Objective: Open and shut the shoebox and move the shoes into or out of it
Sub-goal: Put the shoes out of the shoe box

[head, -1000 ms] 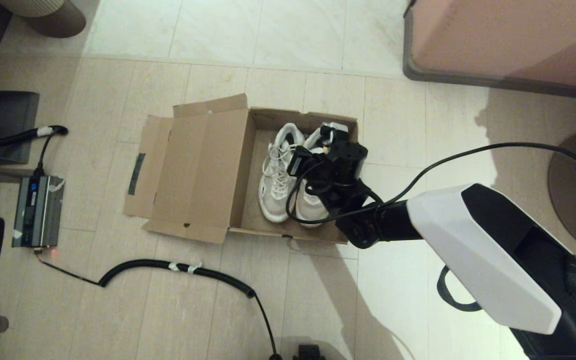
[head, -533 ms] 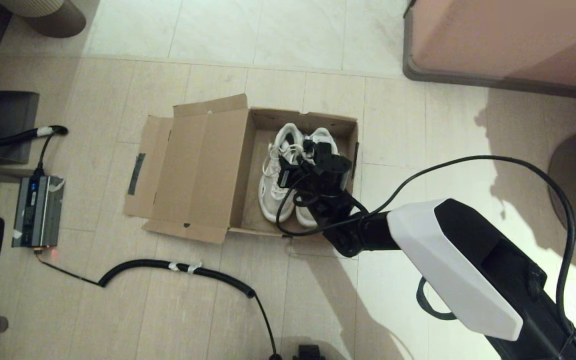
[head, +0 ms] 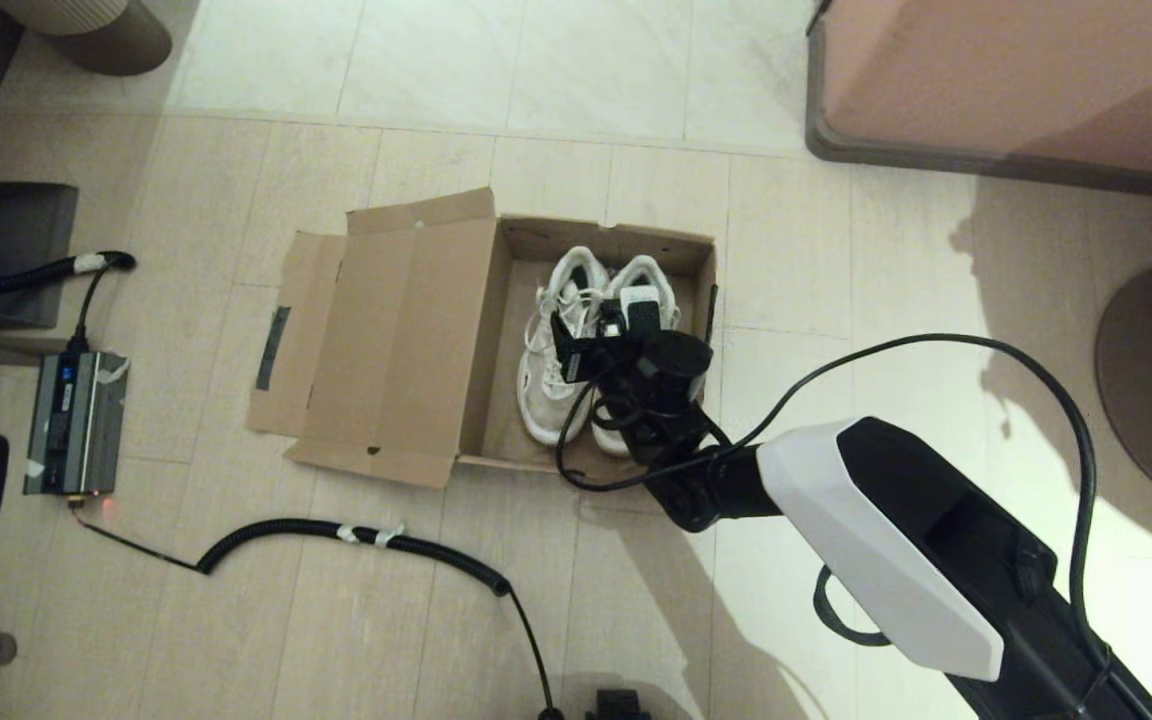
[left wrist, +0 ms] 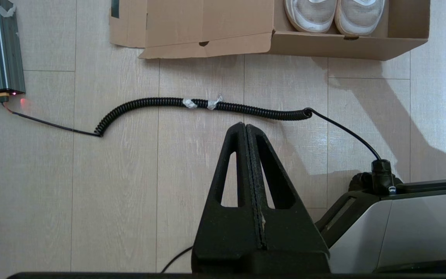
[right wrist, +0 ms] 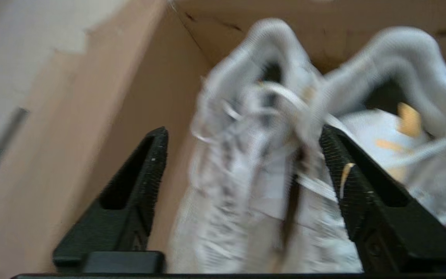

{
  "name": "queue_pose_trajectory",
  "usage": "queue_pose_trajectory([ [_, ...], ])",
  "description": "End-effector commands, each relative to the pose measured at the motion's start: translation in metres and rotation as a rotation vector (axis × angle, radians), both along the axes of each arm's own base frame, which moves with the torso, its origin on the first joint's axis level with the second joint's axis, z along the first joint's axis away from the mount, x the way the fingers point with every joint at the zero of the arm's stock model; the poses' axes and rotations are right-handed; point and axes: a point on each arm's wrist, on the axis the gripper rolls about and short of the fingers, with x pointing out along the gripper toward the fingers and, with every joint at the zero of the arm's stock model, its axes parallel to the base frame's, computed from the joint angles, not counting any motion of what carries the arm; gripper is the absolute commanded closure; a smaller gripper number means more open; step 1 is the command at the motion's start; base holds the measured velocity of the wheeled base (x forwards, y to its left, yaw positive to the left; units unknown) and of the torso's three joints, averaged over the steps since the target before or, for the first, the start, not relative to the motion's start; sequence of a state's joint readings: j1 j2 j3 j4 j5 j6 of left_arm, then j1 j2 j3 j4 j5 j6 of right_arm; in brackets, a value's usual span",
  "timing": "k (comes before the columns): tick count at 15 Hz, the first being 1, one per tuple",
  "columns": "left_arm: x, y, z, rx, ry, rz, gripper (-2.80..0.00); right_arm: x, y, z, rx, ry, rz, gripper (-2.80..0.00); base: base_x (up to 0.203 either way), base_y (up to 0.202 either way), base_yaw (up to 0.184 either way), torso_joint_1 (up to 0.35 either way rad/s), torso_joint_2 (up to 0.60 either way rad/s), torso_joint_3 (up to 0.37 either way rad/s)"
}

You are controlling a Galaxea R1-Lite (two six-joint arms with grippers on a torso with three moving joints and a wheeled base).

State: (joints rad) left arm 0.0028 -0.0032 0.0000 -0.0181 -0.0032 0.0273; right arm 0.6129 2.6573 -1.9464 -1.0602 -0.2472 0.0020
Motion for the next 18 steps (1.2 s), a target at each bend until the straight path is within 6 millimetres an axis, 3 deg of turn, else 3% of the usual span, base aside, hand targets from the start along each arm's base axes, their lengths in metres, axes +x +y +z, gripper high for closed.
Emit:
queue_pose_trajectory([
  [1,0.001,0.0,-0.002,0.0,0.011,0.0,0.0,0.004,-0.003,-0.009,-0.017,0.006,-0.014,-2.8,0.0,0.0,0.0,0.0,0.0,0.0],
  [9,0.001,0.0,-0.002,0.0,0.011,0.0,0.0,0.015,-0.011,-0.044,-0.115,-0.016,-0.068,-2.8,0.0,0.0,0.0,0.0,0.0,0.0],
  [14,0.001,0.0,-0.002,0.0,0.011,0.0,0.0,0.014,-0.016,-0.021,-0.071,-0.061,-0.079,-2.8,0.0,0.0,0.0,0.0,0.0,0.0],
  [16,0.001,0.0,-0.002,0.0,0.011,0.0,0.0,0.021,-0.031,-0.012,-0.054,-0.07,-0.116,-2.8,0.0,0.0,0.0,0.0,0.0,0.0],
  [18,0.001,0.0,-0.002,0.0,0.011,0.0,0.0,0.024,-0.05,0.012,0.001,-0.084,-0.167,-2.8,0.0,0.0,0.0,0.0,0.0,0.0],
])
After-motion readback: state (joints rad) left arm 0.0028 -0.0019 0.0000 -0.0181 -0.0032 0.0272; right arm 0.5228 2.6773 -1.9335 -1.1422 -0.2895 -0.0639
